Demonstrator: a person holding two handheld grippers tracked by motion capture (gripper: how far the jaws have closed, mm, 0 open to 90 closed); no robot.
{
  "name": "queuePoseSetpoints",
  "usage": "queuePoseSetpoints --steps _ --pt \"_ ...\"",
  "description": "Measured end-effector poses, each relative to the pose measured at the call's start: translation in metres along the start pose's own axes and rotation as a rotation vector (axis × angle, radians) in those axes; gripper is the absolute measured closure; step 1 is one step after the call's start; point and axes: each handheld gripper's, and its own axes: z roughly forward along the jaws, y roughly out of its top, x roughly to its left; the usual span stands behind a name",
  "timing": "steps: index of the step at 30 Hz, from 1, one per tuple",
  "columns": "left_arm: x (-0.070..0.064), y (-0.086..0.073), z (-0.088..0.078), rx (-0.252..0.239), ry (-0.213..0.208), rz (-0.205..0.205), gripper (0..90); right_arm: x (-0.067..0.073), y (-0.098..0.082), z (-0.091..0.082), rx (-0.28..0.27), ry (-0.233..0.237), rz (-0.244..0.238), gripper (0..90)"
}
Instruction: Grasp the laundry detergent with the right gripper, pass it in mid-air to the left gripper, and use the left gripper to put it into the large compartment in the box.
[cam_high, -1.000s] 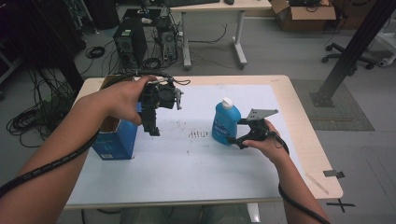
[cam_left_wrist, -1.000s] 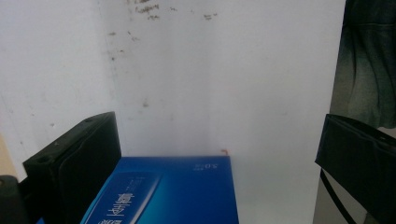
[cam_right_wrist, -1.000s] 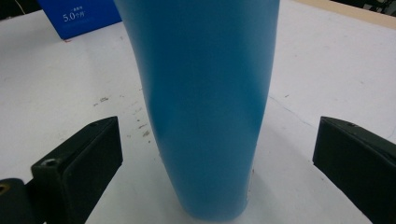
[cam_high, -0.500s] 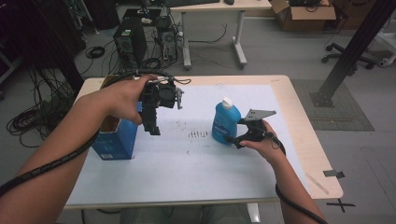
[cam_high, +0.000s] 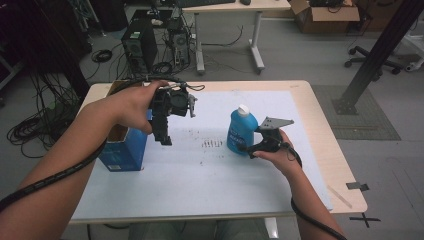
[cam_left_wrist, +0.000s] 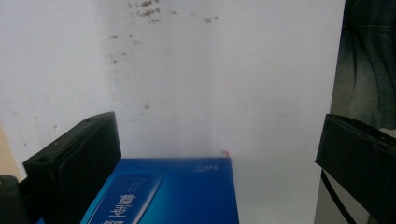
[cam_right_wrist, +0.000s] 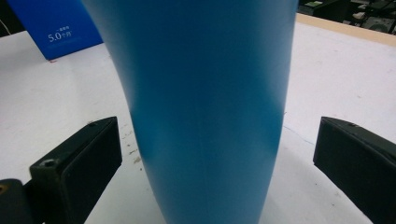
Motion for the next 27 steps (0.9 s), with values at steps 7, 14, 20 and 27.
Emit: queuePoseSetpoints --steps 7,14,20,27 --pt "0.0003 -0.0031 0.0011 -0.005 0.001 -0.001 0.2 0.0011 -0.0002 0.0043 -0.017 -0.014 0.007 1.7" --pt "0.0001 -0.0045 0.0018 -0.009 0.003 -0.002 0.2 0.0037 -0.0026 0.0077 -0.038 -0.033 0.017 5.1" --pt "0.0004 -0.0044 0.002 -0.01 0.002 -0.001 0.2 0.0055 -0.0023 0.0075 -0.055 -0.053 0.007 9.2" --pt "0.0003 -0.0042 0.001 -0.011 0.005 -0.002 0.2 0.0063 -0.0014 0.0068 -0.066 -0.06 0.0 12.6"
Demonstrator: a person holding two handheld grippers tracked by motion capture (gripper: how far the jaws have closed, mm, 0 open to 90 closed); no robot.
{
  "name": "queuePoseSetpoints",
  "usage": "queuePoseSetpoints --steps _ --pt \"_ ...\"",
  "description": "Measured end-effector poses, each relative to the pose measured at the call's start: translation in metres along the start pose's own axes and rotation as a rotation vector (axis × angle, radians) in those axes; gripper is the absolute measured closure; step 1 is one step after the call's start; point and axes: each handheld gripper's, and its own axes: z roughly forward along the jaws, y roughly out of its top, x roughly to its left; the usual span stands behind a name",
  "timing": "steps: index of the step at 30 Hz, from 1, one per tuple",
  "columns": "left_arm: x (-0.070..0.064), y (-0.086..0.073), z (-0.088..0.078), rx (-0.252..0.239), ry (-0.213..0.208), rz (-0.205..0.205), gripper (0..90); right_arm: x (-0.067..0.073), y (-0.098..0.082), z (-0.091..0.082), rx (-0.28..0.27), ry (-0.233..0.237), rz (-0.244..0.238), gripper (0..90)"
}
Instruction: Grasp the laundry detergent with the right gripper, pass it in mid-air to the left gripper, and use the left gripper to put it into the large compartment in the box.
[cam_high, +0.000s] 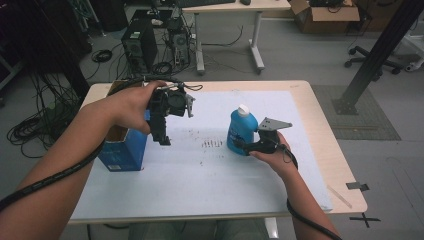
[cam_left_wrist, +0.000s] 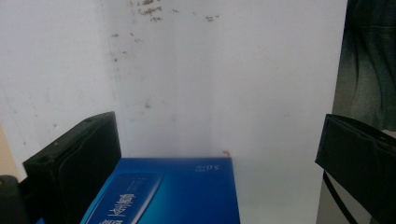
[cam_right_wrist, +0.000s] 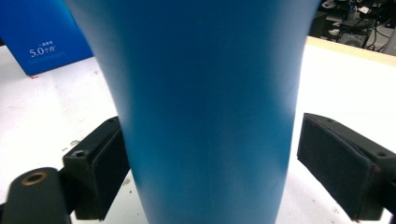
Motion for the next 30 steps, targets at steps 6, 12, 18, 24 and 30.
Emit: queuePoseSetpoints --steps 6,12,18,24,30 --pt "-0.0007 0.0009 0.0 -0.001 0.0 0.0 0.2 0.0013 -0.0004 0.0004 -0.009 -0.006 -0.001 14.5" --pt "-0.0012 0.0009 -0.0002 -0.001 0.001 0.0 0.2 0.0014 -0.0016 0.0001 -0.018 -0.024 0.005 16.8" --pt "-0.0014 0.0015 -0.0007 -0.001 0.003 -0.001 0.2 0.0028 -0.0023 0.0005 -0.031 -0.024 0.002 19.8" --pt "-0.0019 0.0026 -0.0012 -0.005 0.004 0.001 0.2 0.0049 -0.0019 0.0024 -0.038 -0.027 -0.013 26.5" --pt "-0.002 0.0025 -0.0013 -0.004 0.004 0.0 0.2 0.0065 -0.0018 0.0038 -0.039 -0.023 -0.028 35.5"
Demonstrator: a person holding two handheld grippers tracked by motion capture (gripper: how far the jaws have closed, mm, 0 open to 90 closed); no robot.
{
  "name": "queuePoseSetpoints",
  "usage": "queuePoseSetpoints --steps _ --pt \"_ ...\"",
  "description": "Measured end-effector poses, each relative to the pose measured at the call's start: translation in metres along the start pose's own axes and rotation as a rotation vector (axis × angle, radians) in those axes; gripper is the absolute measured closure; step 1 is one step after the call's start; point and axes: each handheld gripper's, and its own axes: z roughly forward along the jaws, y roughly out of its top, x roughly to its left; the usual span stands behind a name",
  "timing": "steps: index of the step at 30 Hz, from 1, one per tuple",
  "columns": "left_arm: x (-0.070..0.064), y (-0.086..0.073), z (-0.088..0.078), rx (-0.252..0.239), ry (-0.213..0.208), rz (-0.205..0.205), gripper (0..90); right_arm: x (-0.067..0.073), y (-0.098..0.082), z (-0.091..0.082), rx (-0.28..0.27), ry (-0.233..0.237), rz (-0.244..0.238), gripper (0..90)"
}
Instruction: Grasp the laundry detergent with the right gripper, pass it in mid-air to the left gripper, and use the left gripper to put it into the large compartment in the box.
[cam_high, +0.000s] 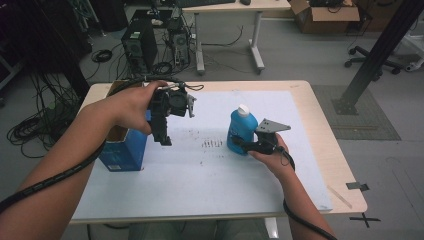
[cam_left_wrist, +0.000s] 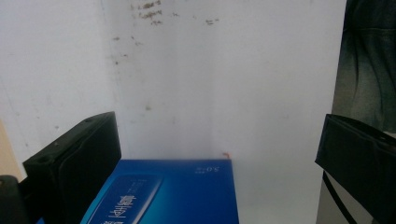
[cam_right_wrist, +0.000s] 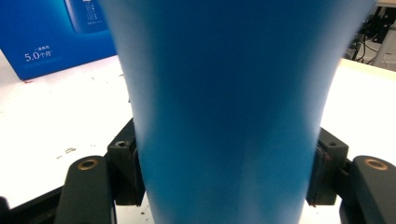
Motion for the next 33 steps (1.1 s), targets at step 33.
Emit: queuePoseSetpoints --steps 33 --pt "-0.001 0.006 -0.007 -0.017 0.013 0.014 0.2 0.024 0.039 -0.021 -0.033 0.18 -0.099 45.3"
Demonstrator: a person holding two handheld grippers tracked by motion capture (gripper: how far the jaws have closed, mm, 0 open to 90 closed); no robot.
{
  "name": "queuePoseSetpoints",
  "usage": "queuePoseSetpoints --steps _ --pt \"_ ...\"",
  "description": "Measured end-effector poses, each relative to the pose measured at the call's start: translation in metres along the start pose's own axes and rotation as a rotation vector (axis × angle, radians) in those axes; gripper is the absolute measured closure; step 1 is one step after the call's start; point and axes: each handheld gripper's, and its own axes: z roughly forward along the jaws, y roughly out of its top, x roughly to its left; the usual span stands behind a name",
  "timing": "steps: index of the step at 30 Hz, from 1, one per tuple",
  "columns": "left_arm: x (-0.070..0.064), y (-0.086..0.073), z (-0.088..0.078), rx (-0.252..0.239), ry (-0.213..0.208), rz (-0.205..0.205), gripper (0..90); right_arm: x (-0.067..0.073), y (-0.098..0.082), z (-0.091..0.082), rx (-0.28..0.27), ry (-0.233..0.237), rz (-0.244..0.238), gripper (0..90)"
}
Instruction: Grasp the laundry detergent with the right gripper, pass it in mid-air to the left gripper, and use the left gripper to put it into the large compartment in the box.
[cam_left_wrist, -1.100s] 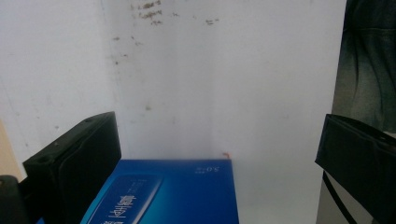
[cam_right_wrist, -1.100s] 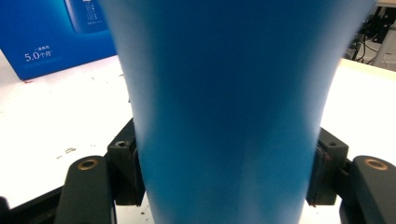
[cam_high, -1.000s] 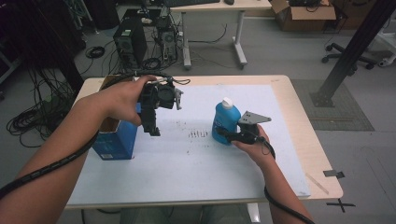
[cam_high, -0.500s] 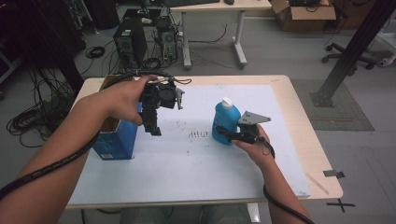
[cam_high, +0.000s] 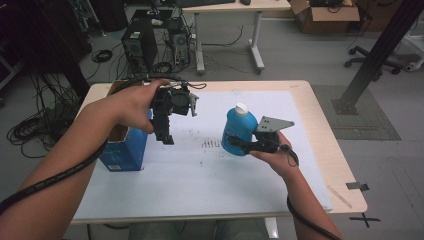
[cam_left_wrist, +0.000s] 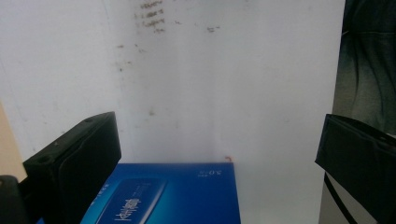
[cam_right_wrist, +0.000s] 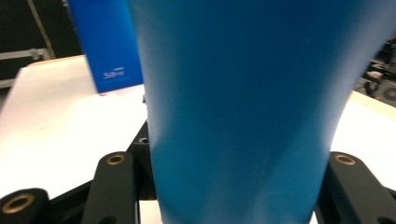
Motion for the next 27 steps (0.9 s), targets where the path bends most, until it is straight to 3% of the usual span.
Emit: queuePoseSetpoints --steps 9,11,27 --pt "-0.002 0.002 -0.007 -0.002 -0.009 -0.001 0.2 0.009 0.006 -0.001 0.03 0.095 -0.017 45.6" --pt "-0.002 0.003 -0.007 -0.001 -0.014 -0.001 0.2 0.013 0.007 -0.001 0.033 0.14 -0.028 45.6" --pt "-0.004 0.015 -0.01 0.005 -0.028 0.008 0.2 0.032 0.016 0.011 0.026 0.276 -0.089 45.4"
